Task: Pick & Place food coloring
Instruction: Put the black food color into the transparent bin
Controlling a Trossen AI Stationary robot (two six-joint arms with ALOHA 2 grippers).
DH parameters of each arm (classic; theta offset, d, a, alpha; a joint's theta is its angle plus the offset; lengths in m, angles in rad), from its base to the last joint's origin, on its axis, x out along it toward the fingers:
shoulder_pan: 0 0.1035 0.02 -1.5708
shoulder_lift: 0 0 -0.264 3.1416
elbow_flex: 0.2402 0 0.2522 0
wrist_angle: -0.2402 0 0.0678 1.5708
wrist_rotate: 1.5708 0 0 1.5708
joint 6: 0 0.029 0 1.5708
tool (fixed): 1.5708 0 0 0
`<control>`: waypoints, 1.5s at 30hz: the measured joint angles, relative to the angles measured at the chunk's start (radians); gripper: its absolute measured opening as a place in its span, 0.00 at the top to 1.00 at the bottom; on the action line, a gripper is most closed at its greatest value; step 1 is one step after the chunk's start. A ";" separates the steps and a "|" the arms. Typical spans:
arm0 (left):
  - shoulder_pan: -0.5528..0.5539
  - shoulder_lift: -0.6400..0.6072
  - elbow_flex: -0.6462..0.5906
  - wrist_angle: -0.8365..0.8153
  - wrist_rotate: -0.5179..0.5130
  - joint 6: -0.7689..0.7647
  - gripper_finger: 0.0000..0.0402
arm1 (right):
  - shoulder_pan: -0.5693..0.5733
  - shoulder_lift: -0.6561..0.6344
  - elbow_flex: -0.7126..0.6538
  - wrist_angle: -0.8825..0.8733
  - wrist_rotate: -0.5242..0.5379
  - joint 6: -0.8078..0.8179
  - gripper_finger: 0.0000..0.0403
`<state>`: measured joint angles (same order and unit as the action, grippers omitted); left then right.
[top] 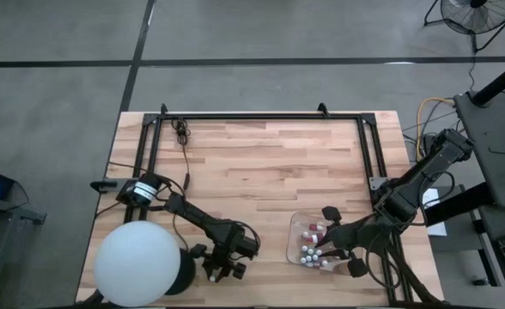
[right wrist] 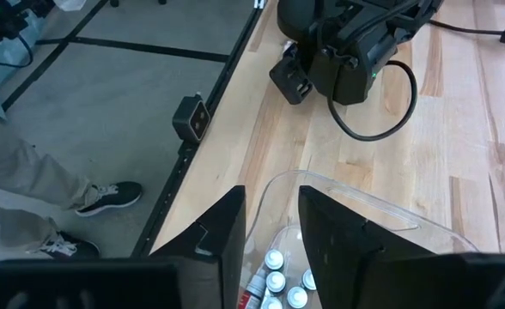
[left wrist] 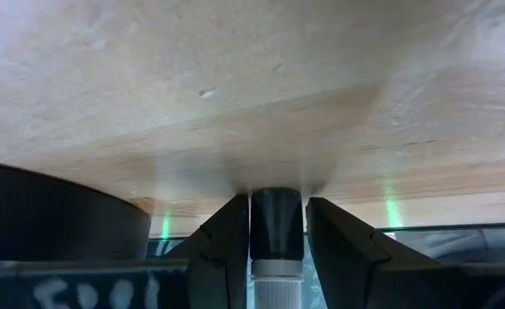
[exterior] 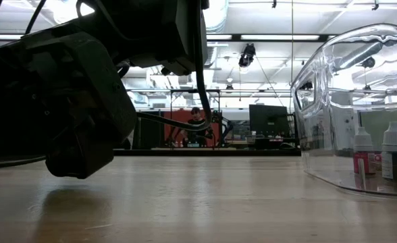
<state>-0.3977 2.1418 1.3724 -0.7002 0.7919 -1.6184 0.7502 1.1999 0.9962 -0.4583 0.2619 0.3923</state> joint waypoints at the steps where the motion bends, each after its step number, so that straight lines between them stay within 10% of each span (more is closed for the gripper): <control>1: 0.000 0.000 0.000 0.000 0.000 0.000 0.77 | 0.000 0.000 0.000 0.000 0.000 0.000 0.75; 27: 0.072 -0.013 0.062 0.008 -0.108 0.131 0.89 | 0.000 -0.008 0.000 0.057 -0.002 -0.003 0.76; 45: 0.260 -0.013 0.390 -0.120 -0.335 0.433 0.89 | 0.005 -0.138 0.046 0.218 -0.001 0.034 0.72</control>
<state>-0.1382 2.1288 1.7619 -0.8206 0.4574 -1.1854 0.7555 1.0621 1.0417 -0.2400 0.2606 0.4264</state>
